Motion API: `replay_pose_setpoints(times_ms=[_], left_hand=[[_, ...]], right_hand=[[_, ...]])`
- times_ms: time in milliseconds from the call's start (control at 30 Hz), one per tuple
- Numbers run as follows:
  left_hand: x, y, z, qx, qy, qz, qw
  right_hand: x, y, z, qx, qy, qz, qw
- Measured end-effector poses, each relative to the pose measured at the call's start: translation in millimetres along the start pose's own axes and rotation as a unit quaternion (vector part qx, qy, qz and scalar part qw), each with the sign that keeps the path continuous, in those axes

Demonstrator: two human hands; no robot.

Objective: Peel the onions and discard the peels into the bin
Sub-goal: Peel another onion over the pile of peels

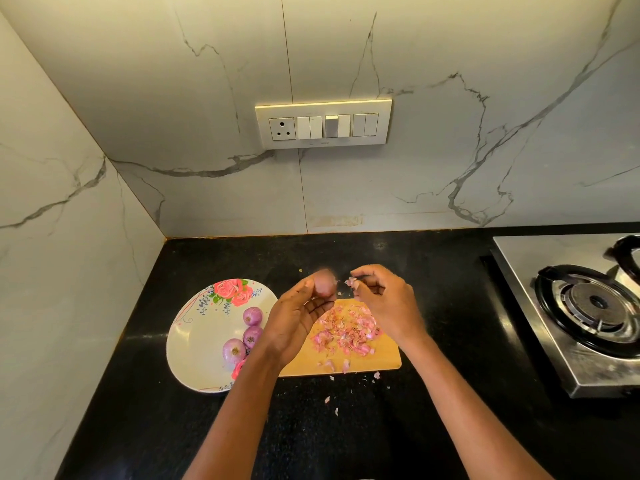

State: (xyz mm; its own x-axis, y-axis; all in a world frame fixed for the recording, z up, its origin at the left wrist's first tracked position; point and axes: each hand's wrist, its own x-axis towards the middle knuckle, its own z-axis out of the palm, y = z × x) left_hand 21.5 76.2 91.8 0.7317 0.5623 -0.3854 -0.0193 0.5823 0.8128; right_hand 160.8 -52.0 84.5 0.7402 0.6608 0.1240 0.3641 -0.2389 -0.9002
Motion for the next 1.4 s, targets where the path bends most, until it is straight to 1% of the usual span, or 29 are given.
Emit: replay_pose_setpoints(times_ms=[67,133,367,500,567,667,767,867,1000,1133,1267,1400], left_hand=[[2.1,-1.1,1.6,0.012,-0.003,0.005,1.0],[3.4,-2.1,2.5,0.036,-0.012,0.019,0.999],[2.6,-5.1,7.5,0.095,-0.011,0.043,0.995],[-0.6,-7.6,10.3,0.119,-0.027,0.051,0.991],[-2.3,-7.8,9.5,0.116,-0.031,0.056,0.991],[-5.1,-5.5,9.3,0.085,-0.036,0.051,0.994],[-4.6,-4.8,8.2,0.064,-0.033,0.043,0.997],[-1.5,-5.9,7.6,0.062,-0.02,0.038,0.997],[-0.5,-7.0,9.5,0.107,-0.017,0.058,0.992],[0.7,-8.9,8.1,0.122,-0.016,0.071,0.99],[0.7,-9.3,7.3,0.136,-0.017,0.073,0.988],[0.4,-11.9,8.1,0.14,-0.008,0.073,0.987]], right_hand=[[-2.9,-0.7,3.8,-0.036,-0.021,-0.02,0.999],[-4.7,-1.7,6.8,-0.044,-0.023,-0.019,0.999],[-7.4,-11.7,11.9,0.064,-0.013,-0.029,0.997],[-7.5,-12.0,14.2,0.062,0.016,-0.033,0.997],[-6.8,-10.2,13.9,0.063,0.031,-0.022,0.997],[-5.0,-3.3,10.5,0.052,0.053,-0.001,0.997],[-3.8,4.4,7.0,0.031,0.033,0.009,0.999],[-6.2,3.0,6.6,-0.013,0.012,-0.024,1.0],[-7.4,-4.9,8.2,-0.003,-0.009,-0.076,0.997],[-6.8,-5.1,7.2,-0.035,0.001,-0.119,0.992],[-7.1,-4.8,5.6,-0.055,-0.001,-0.134,0.99],[-9.6,-2.3,8.0,-0.075,0.015,-0.154,0.985]])
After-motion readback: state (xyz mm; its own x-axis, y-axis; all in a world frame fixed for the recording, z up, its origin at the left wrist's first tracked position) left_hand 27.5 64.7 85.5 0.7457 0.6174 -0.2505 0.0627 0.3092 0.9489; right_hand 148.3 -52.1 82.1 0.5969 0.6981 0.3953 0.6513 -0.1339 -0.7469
